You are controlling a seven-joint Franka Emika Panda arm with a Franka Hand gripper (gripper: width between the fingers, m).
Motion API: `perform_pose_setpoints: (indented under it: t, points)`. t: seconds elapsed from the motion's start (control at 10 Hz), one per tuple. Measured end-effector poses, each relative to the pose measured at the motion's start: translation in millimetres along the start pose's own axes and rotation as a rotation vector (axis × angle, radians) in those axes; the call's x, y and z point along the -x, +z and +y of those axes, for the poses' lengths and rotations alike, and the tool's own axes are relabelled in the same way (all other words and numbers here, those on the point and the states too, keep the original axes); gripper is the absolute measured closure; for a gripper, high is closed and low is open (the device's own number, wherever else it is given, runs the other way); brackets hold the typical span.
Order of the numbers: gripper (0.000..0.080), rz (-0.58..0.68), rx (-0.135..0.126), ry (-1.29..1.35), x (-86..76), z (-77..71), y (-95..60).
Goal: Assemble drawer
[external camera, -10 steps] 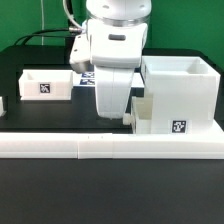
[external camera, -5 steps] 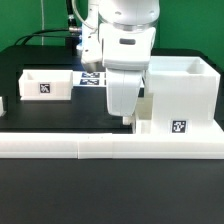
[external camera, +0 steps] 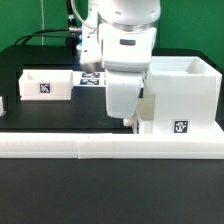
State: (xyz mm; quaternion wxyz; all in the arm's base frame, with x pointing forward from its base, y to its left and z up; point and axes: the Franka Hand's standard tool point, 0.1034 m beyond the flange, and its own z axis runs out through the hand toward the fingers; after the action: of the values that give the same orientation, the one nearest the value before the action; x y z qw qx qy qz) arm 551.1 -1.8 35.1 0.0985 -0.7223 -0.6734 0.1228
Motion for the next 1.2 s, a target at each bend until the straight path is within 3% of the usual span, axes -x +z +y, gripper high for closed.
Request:
perform_pose_setpoints:
  t: [0.4, 0.6, 0.7, 1.2]
  points:
    - [0.0150, 0.002, -0.006, -0.007, 0.8, 1.0, 4.6]
    - [0.0150, 0.000, -0.009, 0.021, -7.7, 2.6, 5.9]
    - [0.0150, -0.011, -0.028, 0.061, -15.1, -2.2, 8.5]
    - [0.0150, -0.008, -0.031, -0.053, -10.6, -2.2, 7.7]
